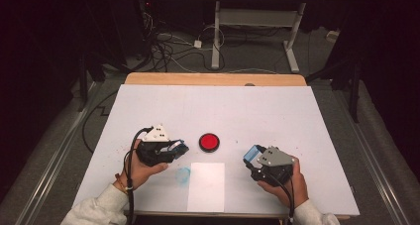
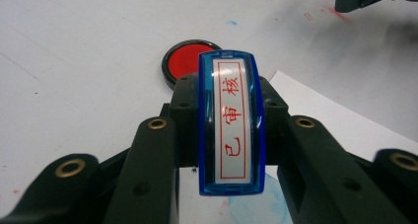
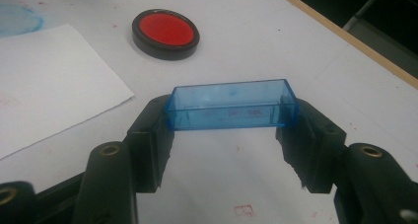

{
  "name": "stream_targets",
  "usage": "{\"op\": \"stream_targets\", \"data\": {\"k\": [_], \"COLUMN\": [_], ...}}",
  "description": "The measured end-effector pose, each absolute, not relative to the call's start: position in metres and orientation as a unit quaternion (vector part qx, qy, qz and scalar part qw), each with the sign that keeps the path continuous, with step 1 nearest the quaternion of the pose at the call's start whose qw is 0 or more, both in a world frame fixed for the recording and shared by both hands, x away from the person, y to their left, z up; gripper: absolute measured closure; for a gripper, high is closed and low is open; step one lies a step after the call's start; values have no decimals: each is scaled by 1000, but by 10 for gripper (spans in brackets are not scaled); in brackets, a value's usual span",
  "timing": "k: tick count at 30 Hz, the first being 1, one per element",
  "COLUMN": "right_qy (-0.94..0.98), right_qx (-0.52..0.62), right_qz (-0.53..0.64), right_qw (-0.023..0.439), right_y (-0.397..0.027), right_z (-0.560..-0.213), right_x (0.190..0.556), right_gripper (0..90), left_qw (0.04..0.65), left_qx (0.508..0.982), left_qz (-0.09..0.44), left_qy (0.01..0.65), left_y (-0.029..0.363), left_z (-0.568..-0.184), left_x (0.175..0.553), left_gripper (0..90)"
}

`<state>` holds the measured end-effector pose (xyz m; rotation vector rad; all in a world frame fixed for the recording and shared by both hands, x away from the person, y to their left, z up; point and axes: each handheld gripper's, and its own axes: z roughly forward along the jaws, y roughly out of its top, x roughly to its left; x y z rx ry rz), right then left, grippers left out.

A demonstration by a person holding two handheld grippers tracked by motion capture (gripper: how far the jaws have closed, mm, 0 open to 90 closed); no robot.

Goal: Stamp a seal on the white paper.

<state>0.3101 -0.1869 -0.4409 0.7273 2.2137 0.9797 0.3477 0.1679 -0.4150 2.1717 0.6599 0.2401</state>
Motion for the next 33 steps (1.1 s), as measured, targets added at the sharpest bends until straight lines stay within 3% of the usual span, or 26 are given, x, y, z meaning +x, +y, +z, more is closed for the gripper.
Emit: {"op": "stream_targets", "data": {"k": [33], "right_qy": [849], "right_qx": [235], "right_qz": [370], "right_qw": [295], "right_y": [-145], "right_z": [-444], "right_x": [301], "right_gripper": [409], "left_qw": [426], "left_qx": [867], "left_qz": [87], "left_qy": [244], "left_y": [146], "left_z": [-413], "left_x": [344], "left_gripper": [677]}}
